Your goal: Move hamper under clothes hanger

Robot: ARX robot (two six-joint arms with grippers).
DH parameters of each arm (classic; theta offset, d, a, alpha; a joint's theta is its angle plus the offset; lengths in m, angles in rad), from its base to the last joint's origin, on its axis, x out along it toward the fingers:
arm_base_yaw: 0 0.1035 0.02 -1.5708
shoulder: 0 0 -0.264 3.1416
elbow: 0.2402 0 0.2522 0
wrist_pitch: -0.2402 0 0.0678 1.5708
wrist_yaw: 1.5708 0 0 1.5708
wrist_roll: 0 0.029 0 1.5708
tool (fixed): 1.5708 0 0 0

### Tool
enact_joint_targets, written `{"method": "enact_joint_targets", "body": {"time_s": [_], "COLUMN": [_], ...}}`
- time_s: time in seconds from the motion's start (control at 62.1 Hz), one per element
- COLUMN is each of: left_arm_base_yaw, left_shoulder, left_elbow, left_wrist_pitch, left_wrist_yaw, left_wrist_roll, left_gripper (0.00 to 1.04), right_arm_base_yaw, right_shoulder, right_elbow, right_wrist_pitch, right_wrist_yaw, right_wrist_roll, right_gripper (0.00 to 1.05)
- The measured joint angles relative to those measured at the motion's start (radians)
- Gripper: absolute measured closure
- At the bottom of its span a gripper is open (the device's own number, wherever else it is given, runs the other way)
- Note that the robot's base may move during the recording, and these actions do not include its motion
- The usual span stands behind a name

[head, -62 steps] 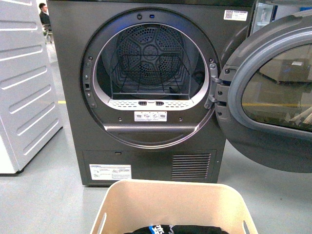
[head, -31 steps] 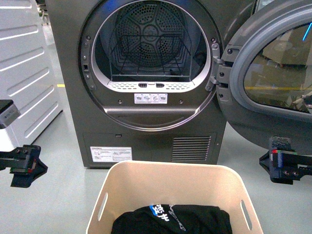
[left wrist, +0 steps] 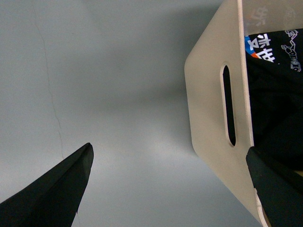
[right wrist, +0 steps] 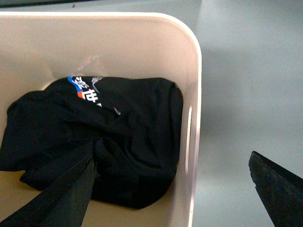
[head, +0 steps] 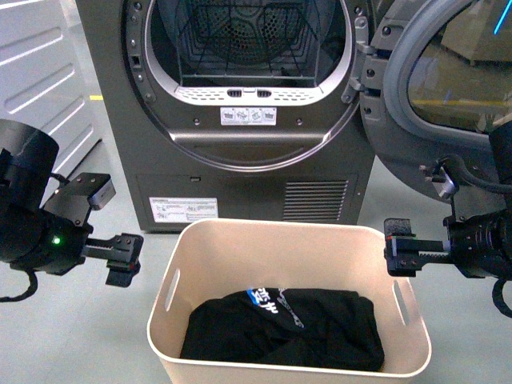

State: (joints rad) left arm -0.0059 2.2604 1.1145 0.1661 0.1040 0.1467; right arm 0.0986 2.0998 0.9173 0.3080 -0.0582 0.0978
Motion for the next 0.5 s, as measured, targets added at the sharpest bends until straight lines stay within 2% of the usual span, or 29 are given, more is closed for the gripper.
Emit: {"method": "enact_joint_targets", "body": {"time_s": [0.499], "left_arm_base_yaw": [-0.071], "left_shoulder": [0.094], "left_elbow": [0.132], "left_wrist_pitch": [-0.051], "left_wrist_yaw": [-0.026], "left_wrist_roll": [-0.076], "left_gripper": [0.07], "right_arm_base_yaw": [0.004], "right_shoulder": [0.115], "right_elbow": [0.043], "right_wrist_pitch": [0.008], "right_wrist_yaw": [0.001], "right_wrist_roll": [-0.029], "right_gripper": [0.08]}}
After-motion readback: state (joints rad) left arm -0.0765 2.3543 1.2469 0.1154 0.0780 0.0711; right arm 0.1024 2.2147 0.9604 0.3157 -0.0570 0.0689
